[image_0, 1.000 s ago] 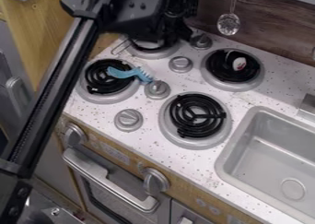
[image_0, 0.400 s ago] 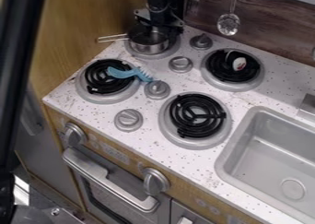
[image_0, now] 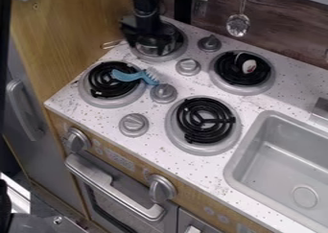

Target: Place the silver pot on the top left burner

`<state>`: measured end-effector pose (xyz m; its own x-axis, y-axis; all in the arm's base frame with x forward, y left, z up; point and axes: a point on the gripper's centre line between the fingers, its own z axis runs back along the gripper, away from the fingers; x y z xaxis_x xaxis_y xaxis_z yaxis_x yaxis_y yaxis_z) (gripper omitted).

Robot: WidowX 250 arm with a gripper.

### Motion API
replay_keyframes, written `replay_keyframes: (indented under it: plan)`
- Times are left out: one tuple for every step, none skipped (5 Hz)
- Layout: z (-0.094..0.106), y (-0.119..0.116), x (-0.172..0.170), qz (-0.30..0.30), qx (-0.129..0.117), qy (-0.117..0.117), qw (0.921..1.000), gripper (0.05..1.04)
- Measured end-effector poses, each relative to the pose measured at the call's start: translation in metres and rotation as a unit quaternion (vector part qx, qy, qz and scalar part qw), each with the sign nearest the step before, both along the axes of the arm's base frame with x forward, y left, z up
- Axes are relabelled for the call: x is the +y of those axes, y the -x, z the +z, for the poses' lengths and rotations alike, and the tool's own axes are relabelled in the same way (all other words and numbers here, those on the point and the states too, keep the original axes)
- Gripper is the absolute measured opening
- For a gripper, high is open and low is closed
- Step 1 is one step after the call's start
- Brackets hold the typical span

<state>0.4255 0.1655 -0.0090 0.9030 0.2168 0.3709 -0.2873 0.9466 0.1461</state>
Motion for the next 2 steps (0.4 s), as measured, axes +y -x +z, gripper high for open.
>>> replay_keyframes:
  plan:
    - [-0.002, 0.034, -0.012, 0.003, 0.050, 0.020, 0.9985, 0.999]
    - [0.002, 0.048, -0.023, -0.007, 0.067, 0.024, 0.9974, 0.999]
